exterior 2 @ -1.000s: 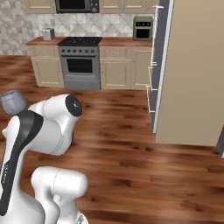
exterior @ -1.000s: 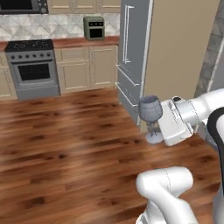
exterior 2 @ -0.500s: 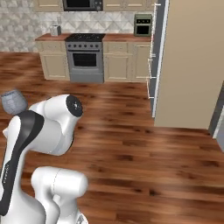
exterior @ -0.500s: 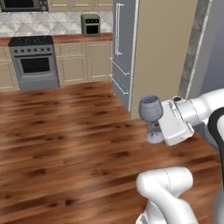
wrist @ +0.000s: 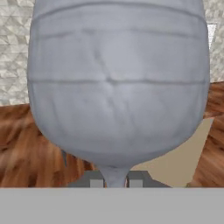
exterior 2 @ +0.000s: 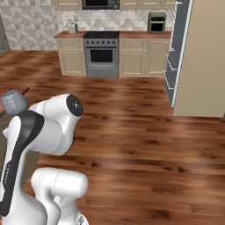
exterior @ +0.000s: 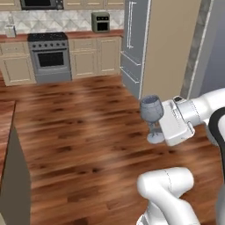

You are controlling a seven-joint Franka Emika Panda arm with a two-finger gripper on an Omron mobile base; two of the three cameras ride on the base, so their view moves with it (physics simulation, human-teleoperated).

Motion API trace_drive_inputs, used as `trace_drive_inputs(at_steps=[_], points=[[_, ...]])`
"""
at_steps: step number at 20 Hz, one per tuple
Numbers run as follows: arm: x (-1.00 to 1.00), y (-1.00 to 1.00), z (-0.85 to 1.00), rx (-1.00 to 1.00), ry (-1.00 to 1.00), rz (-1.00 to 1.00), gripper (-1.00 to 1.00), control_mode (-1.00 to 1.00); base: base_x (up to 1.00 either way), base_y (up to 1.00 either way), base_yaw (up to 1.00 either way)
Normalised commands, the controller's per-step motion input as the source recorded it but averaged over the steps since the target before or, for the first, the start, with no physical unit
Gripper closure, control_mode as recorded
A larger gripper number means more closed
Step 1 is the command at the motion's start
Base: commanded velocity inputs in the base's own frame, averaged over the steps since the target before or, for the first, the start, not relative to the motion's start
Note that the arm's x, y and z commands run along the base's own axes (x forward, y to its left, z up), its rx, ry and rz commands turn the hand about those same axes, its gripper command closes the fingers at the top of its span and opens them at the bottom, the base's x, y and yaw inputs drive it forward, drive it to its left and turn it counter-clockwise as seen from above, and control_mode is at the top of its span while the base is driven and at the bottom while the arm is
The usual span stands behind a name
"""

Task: Retrieve the wine glasses from the counter and place one next to each plate.

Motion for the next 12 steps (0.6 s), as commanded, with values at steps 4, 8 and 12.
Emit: trace_drive_inputs(at_steps=[4,8,12], points=[[0.0,0.0,0.0,0.0,0.0,0.0,1.0,1.0,-1.0,1.0,-0.07],[0.0,0.0,0.0,0.0,0.0,0.0,1.0,1.0,-1.0,1.0,-0.06],[0.0,0.0,0.0,0.0,0.0,0.0,1.0,1.0,-1.0,1.0,-0.03]])
